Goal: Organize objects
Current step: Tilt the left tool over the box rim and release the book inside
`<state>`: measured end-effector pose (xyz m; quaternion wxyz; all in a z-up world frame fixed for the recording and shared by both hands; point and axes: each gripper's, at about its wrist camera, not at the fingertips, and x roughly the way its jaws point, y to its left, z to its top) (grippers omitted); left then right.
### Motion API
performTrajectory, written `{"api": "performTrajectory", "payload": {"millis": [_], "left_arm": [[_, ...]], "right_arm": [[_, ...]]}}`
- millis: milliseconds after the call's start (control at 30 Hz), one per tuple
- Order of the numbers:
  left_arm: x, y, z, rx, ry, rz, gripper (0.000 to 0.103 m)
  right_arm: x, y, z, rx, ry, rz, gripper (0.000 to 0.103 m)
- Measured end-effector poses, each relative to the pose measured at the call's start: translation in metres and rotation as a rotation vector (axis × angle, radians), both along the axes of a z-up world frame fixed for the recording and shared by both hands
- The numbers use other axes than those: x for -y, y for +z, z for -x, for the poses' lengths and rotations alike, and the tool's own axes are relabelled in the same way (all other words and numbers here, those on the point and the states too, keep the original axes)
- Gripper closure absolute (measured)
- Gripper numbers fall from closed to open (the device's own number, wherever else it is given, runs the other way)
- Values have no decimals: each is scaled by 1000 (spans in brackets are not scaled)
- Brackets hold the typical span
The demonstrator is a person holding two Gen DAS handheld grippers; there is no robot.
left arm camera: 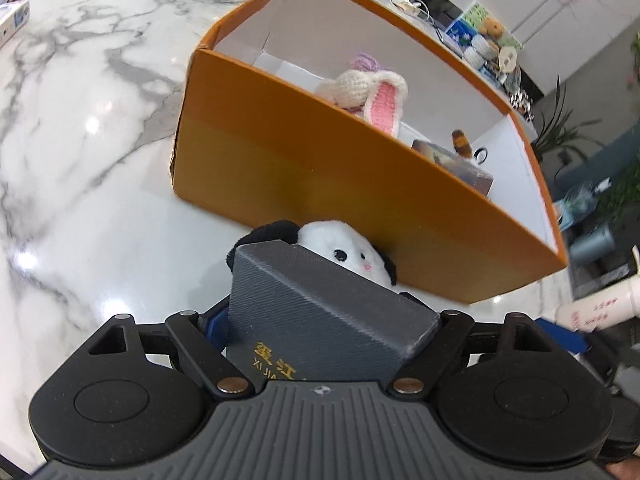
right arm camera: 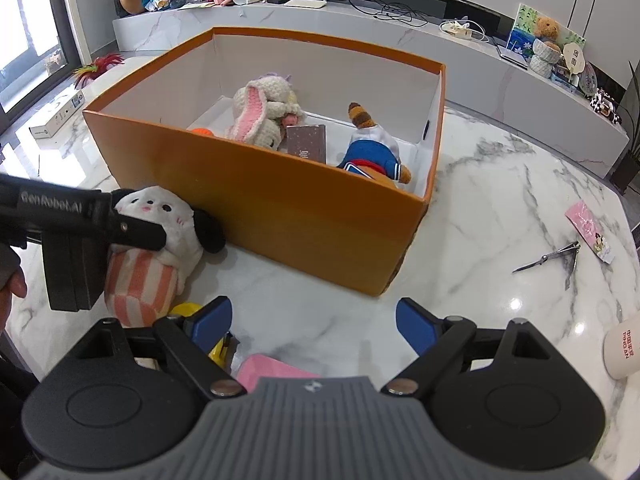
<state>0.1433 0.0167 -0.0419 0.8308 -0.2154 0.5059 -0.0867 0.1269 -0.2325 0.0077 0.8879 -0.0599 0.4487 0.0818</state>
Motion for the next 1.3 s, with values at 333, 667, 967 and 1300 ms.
{"api": "performTrajectory", "payload": {"millis": [333, 667, 967, 1300], "left_arm": [[7, -2, -7, 15, -33, -43, 3], [8, -4, -10, 1, -33, -29, 3], [0, 8, -1, 60, 4, 15, 11], [6, 93, -10, 316, -12, 48, 11]], "right_arm": [[-2, -4, 0, -13, 9, 3, 13], [-6, -7, -1, -25, 27, 9, 13], [-6, -6, -1, -23, 29, 4, 13], [-8, 2, -3, -5, 37, -58, 13]]}}
